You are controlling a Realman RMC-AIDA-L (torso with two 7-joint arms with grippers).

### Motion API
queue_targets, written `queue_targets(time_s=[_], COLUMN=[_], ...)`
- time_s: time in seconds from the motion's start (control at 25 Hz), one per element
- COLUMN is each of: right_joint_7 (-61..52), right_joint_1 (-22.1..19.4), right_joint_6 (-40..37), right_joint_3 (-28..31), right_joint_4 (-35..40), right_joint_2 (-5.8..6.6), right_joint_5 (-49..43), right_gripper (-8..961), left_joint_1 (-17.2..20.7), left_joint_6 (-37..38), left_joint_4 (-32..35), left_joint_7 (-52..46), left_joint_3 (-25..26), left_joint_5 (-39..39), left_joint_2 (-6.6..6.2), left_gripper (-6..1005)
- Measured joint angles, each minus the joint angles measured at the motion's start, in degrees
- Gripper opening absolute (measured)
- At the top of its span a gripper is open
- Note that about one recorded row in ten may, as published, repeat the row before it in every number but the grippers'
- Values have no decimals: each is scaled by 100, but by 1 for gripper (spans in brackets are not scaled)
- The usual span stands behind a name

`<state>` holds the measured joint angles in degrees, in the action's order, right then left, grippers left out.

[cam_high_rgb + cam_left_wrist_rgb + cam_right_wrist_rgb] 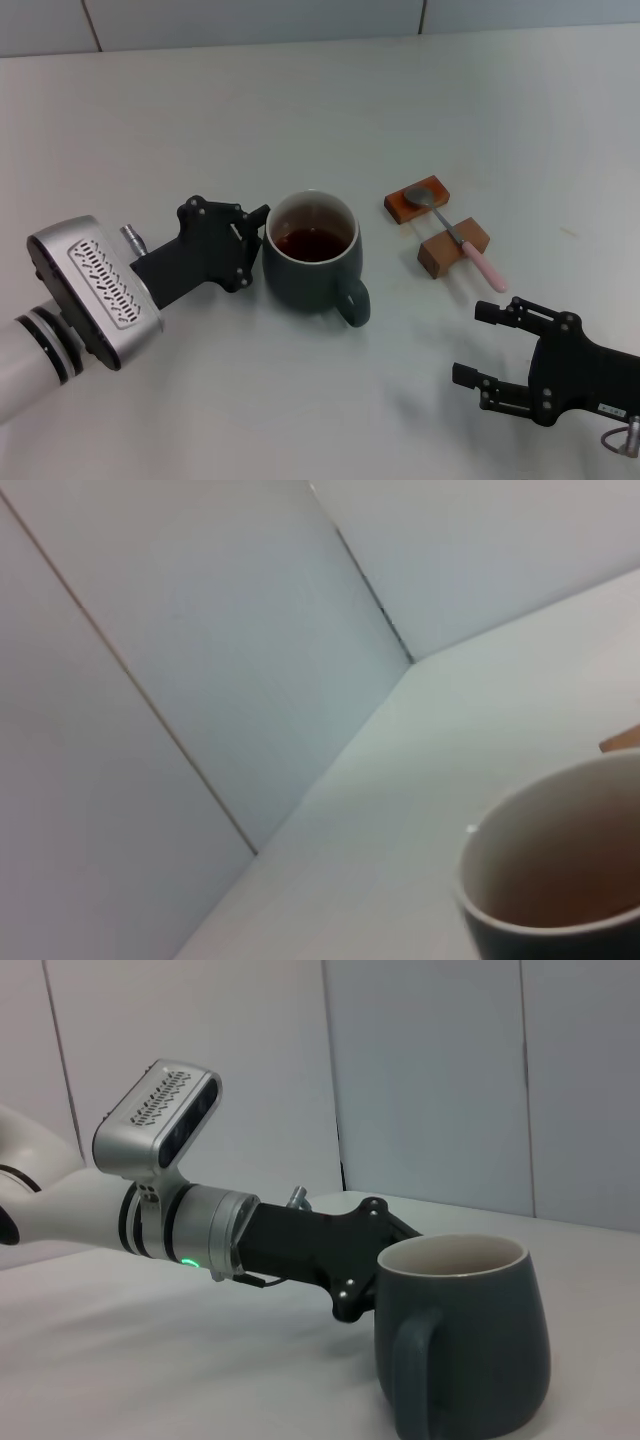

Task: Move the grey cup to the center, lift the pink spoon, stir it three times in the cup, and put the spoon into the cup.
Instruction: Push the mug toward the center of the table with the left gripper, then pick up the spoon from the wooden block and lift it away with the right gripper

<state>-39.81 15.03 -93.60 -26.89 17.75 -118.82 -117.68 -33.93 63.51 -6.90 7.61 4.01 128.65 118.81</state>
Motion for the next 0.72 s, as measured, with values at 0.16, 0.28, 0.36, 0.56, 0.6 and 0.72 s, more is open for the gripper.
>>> queue_targets(time_s=[0.16,0.28,0.36,0.56,0.6,0.72], right_joint_7=[0,0,0,0,0,0], right_joint_1=[0,0,0,0,0,0], right_joint_6=[0,0,0,-3,-3,-6], right_joint_3=[0,10,22,34,37,42], right_joint_4=[0,0,0,0,0,5], right_joint_2=[0,0,0,5,10,17], right_joint_5=[0,0,0,13,21,25], right_gripper=[777,777,776,776,776,776], left_joint_1=[112,336,469,616,637,740], left_joint_6=[25,377,802,2290,2638,3257], left_joint_4=[-51,-50,42,828,1073,1508], left_joint_7=[-18,-357,-839,-2580,-2987,-3780], left_joint_3=[524,1291,1582,1420,1220,410], left_joint_5=[-25,-26,-4,79,98,105], left_joint_2=[2,-29,-66,-127,-132,-151], left_gripper=[21,22,23,24,25,26])
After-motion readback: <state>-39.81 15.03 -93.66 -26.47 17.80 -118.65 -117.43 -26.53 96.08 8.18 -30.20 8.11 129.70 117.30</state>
